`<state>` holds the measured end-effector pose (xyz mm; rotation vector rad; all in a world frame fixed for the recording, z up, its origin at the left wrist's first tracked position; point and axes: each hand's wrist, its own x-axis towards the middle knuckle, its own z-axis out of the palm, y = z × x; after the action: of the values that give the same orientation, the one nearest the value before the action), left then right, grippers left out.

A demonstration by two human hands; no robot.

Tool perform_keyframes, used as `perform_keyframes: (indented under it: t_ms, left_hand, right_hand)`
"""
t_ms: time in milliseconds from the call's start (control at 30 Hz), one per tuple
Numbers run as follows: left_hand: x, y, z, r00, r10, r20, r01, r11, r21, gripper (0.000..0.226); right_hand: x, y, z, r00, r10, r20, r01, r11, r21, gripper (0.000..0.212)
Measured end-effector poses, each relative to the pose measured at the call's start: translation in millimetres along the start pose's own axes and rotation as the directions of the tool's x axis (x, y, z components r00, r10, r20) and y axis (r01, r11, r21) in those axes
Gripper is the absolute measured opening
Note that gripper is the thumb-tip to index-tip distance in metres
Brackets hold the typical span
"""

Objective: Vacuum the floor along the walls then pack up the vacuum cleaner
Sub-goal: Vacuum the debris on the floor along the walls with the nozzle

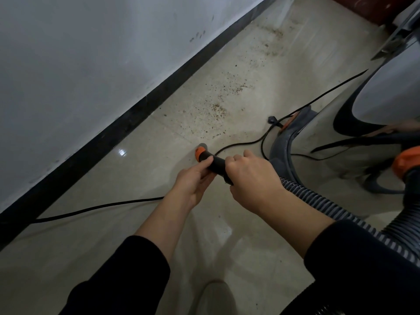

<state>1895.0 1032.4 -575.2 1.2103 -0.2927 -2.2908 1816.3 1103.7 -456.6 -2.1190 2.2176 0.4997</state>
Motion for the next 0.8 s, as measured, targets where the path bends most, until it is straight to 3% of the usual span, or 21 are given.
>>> perform_keyframes:
  t_ms: [200,800]
  left_hand:
    - [2,6,-3,1.000,0.004,-0.028,-0.004,1.000,-0.016,0.039]
    - [-8,41,-38,0.990,0.067,-0.121,-0.075,0.995,-0.059,0.040]
  right_hand:
    - [6,-1,4,1.000,0.013,-0.017,-0.013,1.000,0.024,0.021]
    - [34,-35,9,0.983,-0.170,-0.066,0.165,0.983,-0.081,0.036]
